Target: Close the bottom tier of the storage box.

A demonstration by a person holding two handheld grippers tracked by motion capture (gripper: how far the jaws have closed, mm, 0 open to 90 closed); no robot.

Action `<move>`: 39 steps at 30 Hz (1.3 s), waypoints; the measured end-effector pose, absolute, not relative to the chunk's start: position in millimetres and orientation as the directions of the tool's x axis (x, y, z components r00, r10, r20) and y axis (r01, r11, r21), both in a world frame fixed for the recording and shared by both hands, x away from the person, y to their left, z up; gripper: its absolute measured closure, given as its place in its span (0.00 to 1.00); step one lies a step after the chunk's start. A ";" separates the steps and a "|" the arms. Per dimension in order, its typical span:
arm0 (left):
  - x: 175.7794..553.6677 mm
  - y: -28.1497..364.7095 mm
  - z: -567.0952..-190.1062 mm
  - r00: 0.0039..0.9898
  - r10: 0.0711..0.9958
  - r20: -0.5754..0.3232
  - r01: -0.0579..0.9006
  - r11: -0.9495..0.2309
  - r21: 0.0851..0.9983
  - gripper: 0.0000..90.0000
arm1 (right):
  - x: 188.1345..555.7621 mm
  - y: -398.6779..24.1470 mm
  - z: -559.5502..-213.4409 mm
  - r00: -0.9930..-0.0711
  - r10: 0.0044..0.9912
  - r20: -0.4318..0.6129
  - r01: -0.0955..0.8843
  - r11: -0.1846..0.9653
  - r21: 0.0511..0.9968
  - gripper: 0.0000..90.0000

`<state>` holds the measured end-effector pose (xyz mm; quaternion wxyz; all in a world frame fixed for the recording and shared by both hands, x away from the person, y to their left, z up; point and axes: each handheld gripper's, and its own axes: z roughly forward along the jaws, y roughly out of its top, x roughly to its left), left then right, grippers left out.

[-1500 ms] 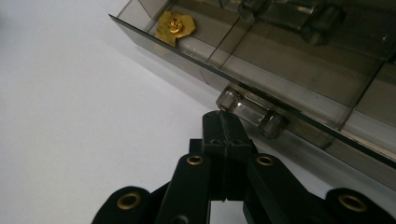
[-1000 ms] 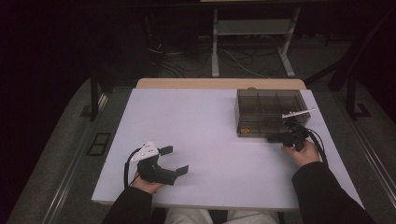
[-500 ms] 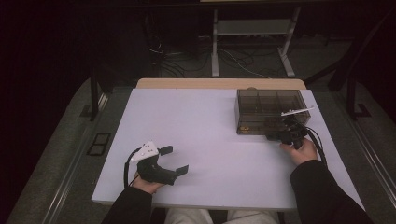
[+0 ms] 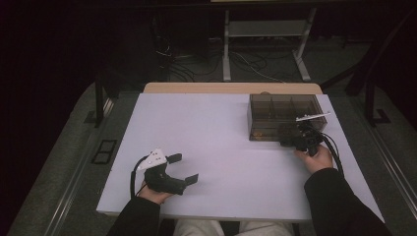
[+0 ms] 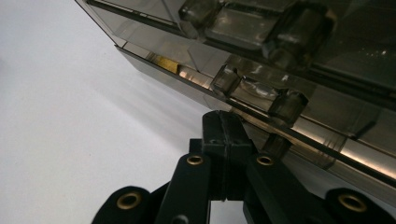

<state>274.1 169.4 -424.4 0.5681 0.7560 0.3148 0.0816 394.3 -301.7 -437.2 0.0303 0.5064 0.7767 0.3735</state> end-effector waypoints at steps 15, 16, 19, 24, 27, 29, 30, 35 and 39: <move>274.0 169.6 -424.1 0.789 0.567 -0.235 0.383 -0.155 0.911 0.00 | 395.4 -305.0 -438.2 -0.457 0.820 0.344 0.767 0.168 0.619 0.95; 274.0 169.7 -424.1 0.789 0.568 -0.234 0.383 -0.156 0.911 0.00 | 394.8 -305.3 -437.7 -0.458 0.818 0.346 0.766 0.166 0.621 0.93; 274.0 169.8 -424.1 0.790 0.567 -0.233 0.382 -0.158 0.911 0.00 | 391.6 -305.7 -434.4 -0.462 0.811 0.360 0.764 0.156 0.626 0.89; 273.3 170.2 -424.1 0.790 0.568 -0.230 0.380 -0.160 0.911 0.00 | 385.6 -304.4 -429.3 -0.475 0.798 0.371 0.760 0.160 0.629 0.80; 273.5 170.1 -424.0 0.790 0.568 -0.231 0.380 -0.159 0.911 0.00 | 381.4 -303.4 -426.9 -0.482 0.790 0.380 0.758 0.158 0.633 0.74; 273.2 169.4 -424.2 0.790 0.568 -0.232 0.381 -0.158 0.911 0.00 | 377.3 -302.5 -423.9 -0.488 0.787 0.378 0.748 0.154 0.645 0.66; 273.1 169.1 -424.2 0.790 0.567 -0.233 0.382 -0.157 0.911 0.00 | 374.6 -301.7 -422.0 -0.496 0.784 0.374 0.740 0.156 0.654 0.62; 273.1 169.3 -424.3 0.789 0.568 -0.234 0.383 -0.157 0.910 0.00 | 363.4 -297.9 -412.7 -0.522 0.775 0.356 0.708 0.162 0.687 0.33; 273.0 169.0 -424.3 0.790 0.568 -0.233 0.383 -0.160 0.910 0.00 | 353.1 -293.5 -407.6 -0.536 0.763 0.362 0.693 0.153 0.705 0.11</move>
